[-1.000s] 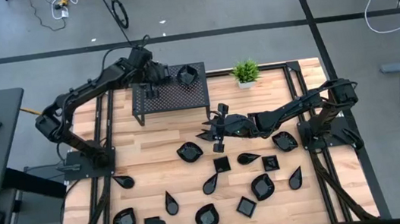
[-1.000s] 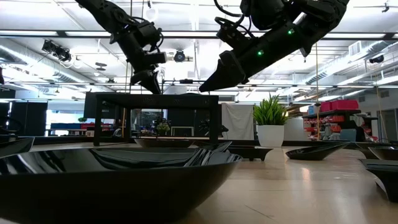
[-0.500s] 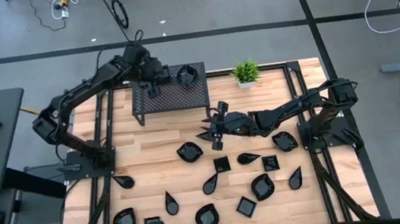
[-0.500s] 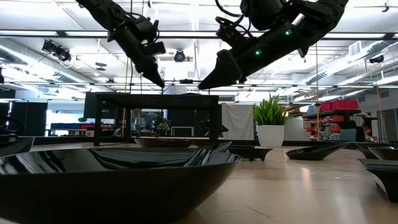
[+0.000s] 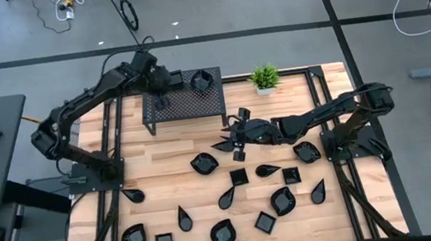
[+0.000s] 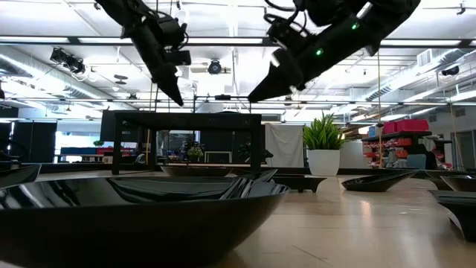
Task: Pick & Place Mini shaped plates
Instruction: Stack the black leaf-shaped plate on top of the leaf-shaped plate on the shelf
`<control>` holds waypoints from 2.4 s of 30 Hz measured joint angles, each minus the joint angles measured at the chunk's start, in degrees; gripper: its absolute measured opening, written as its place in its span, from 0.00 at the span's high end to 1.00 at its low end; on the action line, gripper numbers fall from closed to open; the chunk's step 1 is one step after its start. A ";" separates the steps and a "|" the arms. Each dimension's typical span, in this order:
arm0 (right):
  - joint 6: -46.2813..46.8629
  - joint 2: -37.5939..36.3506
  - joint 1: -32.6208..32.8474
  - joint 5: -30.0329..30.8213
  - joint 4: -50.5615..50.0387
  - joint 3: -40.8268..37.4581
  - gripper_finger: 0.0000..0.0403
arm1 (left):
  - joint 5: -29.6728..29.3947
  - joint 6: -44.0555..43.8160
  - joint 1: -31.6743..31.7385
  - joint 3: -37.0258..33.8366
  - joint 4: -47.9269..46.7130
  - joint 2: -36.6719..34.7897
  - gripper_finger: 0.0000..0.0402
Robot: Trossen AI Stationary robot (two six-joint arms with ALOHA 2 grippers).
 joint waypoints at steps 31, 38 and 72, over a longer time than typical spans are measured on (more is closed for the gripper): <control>7.92 22.71 0.93 -24.95 -20.19 18.43 0.53 | -31.82 -41.72 -52.93 -0.02 -15.98 -7.71 0.98; 8.18 23.29 3.14 -28.22 -15.95 20.16 0.51 | -39.26 -49.67 -61.57 -0.02 -19.76 -7.71 0.98; -75.50 24.60 2.26 -19.46 -16.46 21.43 0.67 | -45.73 -67.91 -72.48 -34.67 19.72 -16.30 0.97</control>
